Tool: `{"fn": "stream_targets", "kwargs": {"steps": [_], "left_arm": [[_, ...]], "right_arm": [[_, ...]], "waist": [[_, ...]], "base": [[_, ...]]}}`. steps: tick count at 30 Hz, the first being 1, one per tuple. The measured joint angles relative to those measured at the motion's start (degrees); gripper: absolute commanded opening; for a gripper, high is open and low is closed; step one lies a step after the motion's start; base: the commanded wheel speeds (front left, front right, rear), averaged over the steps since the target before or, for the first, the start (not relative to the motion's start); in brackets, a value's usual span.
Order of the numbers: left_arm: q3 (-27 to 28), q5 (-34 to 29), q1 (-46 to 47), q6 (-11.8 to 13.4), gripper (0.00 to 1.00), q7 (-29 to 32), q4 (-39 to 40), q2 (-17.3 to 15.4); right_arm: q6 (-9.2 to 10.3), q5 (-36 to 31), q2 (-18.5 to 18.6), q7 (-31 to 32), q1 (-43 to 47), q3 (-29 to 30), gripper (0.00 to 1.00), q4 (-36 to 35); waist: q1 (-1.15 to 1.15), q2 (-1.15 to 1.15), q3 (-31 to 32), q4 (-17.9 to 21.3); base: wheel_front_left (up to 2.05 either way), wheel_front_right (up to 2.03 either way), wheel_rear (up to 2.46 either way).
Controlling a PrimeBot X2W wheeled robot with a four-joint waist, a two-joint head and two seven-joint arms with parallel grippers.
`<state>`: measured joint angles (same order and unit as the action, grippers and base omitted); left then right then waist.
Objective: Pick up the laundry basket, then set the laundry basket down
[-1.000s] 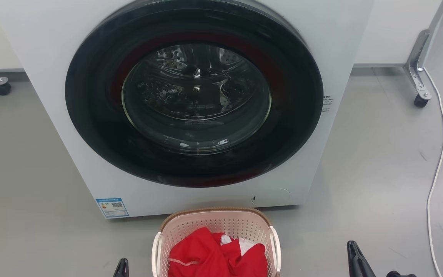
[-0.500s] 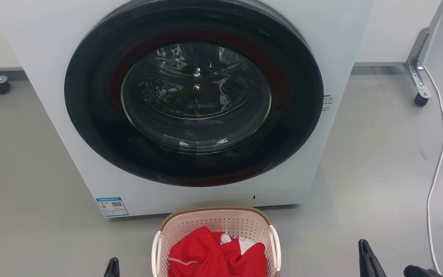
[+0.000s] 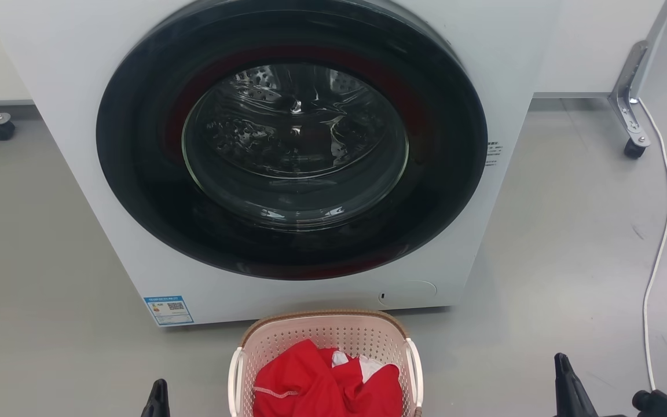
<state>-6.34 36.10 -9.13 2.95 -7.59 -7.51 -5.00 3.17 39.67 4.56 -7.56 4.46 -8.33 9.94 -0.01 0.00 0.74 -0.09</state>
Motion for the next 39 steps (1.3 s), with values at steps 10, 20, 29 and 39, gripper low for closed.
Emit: {"fn": "stream_targets", "kwargs": {"steps": [10, 20, 29, 39], "left_arm": [[1.77, 7.86, 2.02, -1.52, 0.00, 2.07, -1.42, 0.38], [3.46, 16.16, 3.78, -2.98, 0.00, 4.37, -2.90, 0.75], [4.93, 23.51, 5.65, -4.27, 0.00, 6.24, -4.03, 1.04], [6.58, 31.83, 7.62, -5.58, 0.00, 8.12, -5.39, 1.43]], "right_arm": [[-1.25, 7.66, -0.29, 2.30, -1.43, 2.37, 0.00, 1.12], [-2.86, 15.28, -0.69, 4.22, -2.91, 4.75, 0.00, 2.01], [-4.26, 22.16, -0.94, 6.11, -4.13, 6.83, 0.00, 3.07], [-5.70, 29.76, -1.16, 8.09, -5.39, 9.17, 0.00, 4.03]], "waist": [[0.00, 0.00, -0.12, 0.01], [0.00, 0.00, -0.24, 0.02], [0.00, 0.00, -0.35, 0.04], [0.01, 0.00, -0.48, 0.05]], "base": [[0.00, 0.00, 0.00], [0.00, 0.00, 0.00], [0.00, 0.00, 0.00], [0.00, 0.00, 0.00]]}}
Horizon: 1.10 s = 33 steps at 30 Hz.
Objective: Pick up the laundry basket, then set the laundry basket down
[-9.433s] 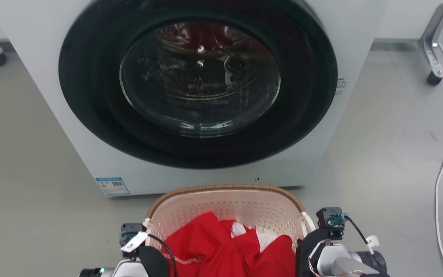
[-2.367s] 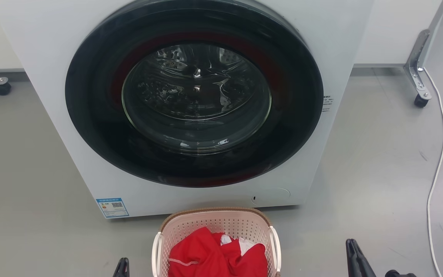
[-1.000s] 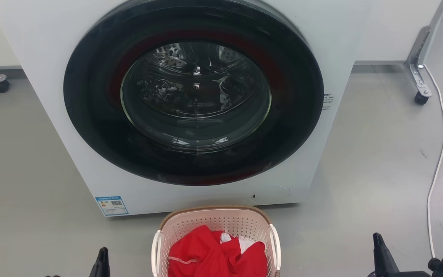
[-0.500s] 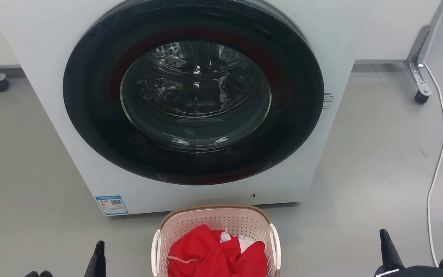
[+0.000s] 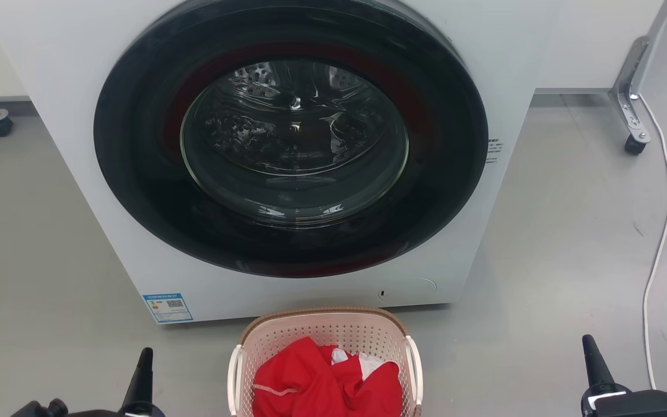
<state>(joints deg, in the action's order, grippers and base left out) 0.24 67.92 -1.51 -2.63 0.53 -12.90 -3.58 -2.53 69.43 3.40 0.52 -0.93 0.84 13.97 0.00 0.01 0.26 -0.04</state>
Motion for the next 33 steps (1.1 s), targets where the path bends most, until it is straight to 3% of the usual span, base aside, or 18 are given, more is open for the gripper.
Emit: {"fn": "stream_targets", "kwargs": {"steps": [28, 33], "left_arm": [[4.81, 22.36, 5.48, -4.07, 0.00, 5.71, -3.83, 1.01], [4.98, 23.77, 6.01, -4.43, 0.00, 5.93, -3.99, 1.11]], "right_arm": [[-4.11, 21.28, -0.77, 5.61, -3.61, 6.49, 0.00, 2.99], [-4.28, 22.01, -0.82, 5.98, -4.20, 6.79, 0.00, 3.13]], "waist": [[0.00, 0.00, -0.35, 0.04], [0.00, 0.00, -0.36, 0.04]], "base": [[0.00, 0.00, 0.00], [0.00, 0.00, 0.00]]}}
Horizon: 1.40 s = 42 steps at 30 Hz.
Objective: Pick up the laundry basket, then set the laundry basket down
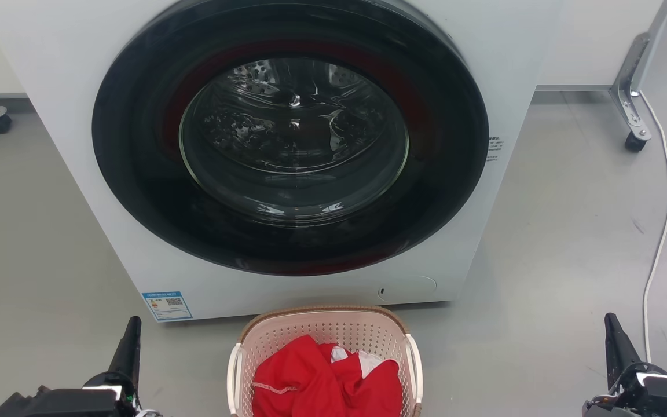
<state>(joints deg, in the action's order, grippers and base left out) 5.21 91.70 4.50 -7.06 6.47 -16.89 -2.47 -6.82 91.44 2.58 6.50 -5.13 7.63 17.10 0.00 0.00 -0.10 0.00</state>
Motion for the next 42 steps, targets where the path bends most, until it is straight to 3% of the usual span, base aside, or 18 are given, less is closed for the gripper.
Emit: {"fn": "stream_targets", "kwargs": {"steps": [42], "left_arm": [[0.02, 0.01, 0.00, 0.00, 0.00, 0.00, -0.05, 0.01]], "right_arm": [[-0.01, 0.02, -0.03, -0.01, -0.12, 0.00, 0.00, 0.01]], "waist": [[0.00, 0.00, 0.01, 0.00]], "base": [[0.00, 0.00, 0.00]]}}
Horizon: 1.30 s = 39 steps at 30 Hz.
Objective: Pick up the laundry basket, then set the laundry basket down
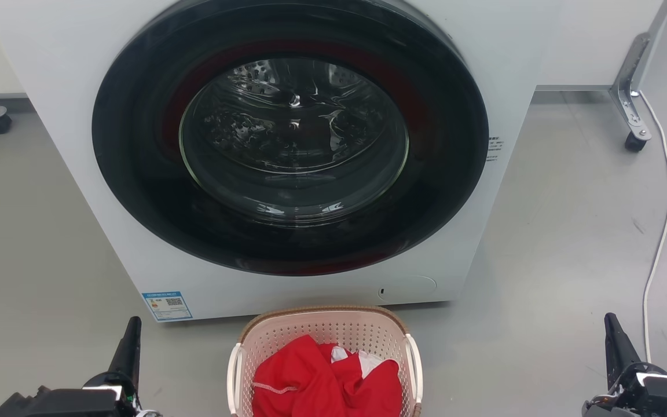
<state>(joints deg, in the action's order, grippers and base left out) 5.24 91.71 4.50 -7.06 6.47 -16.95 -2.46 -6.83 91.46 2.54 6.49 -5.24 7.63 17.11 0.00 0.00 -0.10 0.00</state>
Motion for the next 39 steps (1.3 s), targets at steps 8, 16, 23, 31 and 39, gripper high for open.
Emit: {"fn": "stream_targets", "kwargs": {"steps": [8, 16, 23, 31, 39], "left_arm": [[-0.01, 0.00, 0.00, 0.00, 0.00, 0.00, 0.00, 0.00], [-0.01, 0.00, 0.00, 0.00, 0.00, 0.00, 0.00, 0.00], [-0.01, 0.00, 0.00, 0.00, 0.00, 0.00, 0.00, 0.00], [-0.01, 0.00, 0.00, 0.00, 0.00, 0.00, 0.00, 0.00], [-0.01, 0.00, 0.00, 0.00, 0.00, 0.00, 0.00, 0.00]], "right_arm": [[0.00, 0.04, -0.01, 0.00, 0.00, 0.00, 0.00, 0.00], [0.00, 0.05, -0.01, 0.00, 0.00, 0.00, 0.00, 0.01], [0.00, 0.05, -0.01, 0.00, 0.00, 0.00, 0.00, 0.01], [-0.01, 0.05, -0.01, 0.00, 0.00, 0.00, 0.00, 0.01], [-0.07, 0.05, -0.01, 0.00, 0.00, 0.00, 0.00, 0.00]], "waist": [[0.00, 0.00, 0.00, 0.00], [0.00, 0.00, 0.00, 0.00], [0.00, 0.00, 0.00, 0.00], [0.00, 0.00, 0.00, 0.00], [0.00, 0.00, 0.00, 0.00]], "base": [[0.00, 0.00, 0.00], [0.00, 0.00, 0.00], [0.00, 0.00, 0.00], [0.00, 0.00, 0.00], [0.00, 0.00, 0.00]]}}
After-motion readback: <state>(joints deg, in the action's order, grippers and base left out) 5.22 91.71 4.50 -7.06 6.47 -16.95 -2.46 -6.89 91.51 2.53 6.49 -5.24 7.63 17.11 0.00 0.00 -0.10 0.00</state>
